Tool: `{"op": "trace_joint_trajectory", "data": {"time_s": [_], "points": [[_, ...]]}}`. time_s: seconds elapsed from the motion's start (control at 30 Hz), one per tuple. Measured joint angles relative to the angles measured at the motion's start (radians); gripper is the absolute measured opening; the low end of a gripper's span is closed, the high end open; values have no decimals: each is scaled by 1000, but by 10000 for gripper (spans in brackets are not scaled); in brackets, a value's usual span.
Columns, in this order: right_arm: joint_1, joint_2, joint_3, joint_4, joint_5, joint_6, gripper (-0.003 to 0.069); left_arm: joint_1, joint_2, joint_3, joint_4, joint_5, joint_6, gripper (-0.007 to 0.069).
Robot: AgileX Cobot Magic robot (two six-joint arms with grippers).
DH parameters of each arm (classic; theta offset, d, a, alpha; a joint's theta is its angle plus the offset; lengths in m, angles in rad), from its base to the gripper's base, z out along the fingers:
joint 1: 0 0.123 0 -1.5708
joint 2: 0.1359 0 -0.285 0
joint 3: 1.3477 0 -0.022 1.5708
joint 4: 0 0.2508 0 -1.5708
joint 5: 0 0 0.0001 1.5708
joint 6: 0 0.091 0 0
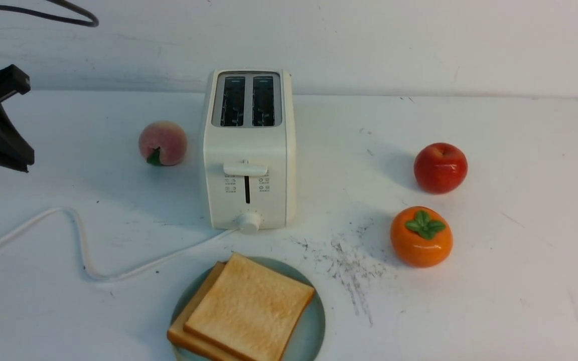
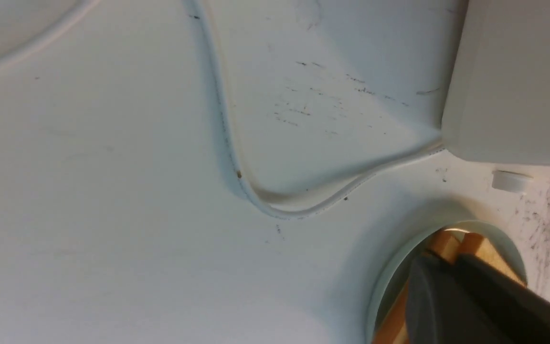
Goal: Take toasted bread from bread machine on white table place on plate.
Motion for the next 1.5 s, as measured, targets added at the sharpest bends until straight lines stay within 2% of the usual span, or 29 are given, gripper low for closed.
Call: {"op": "trace_joint_trajectory", "data": {"time_s": [0.13,0.37,0.5,0.53,0.63,0.8,0.97,1.5], "points": [[0,0,-1,0,2,0,50,1,-166,84,63,0,0,-14],[0,0,-2,0,6,0,51,2,-527,322,15,2,24,-14],[0,0,-2,0,6,0,51,2,-893,567,-78,-134,96,-14],[0,0,-2,0,6,0,51,2,-910,578,-88,-153,98,-14],[0,0,-2,0,6,0,55,2,-1207,762,-174,-328,138,-14],[0,0,-2,0,7,0,63,2,-1444,882,-212,-458,145,-14],[0,0,-2,0,7,0,72,2,-1530,919,-211,-525,147,-14],[-1,0,-2,0,7,0,92,2,-1538,921,-200,-550,148,-14]]}}
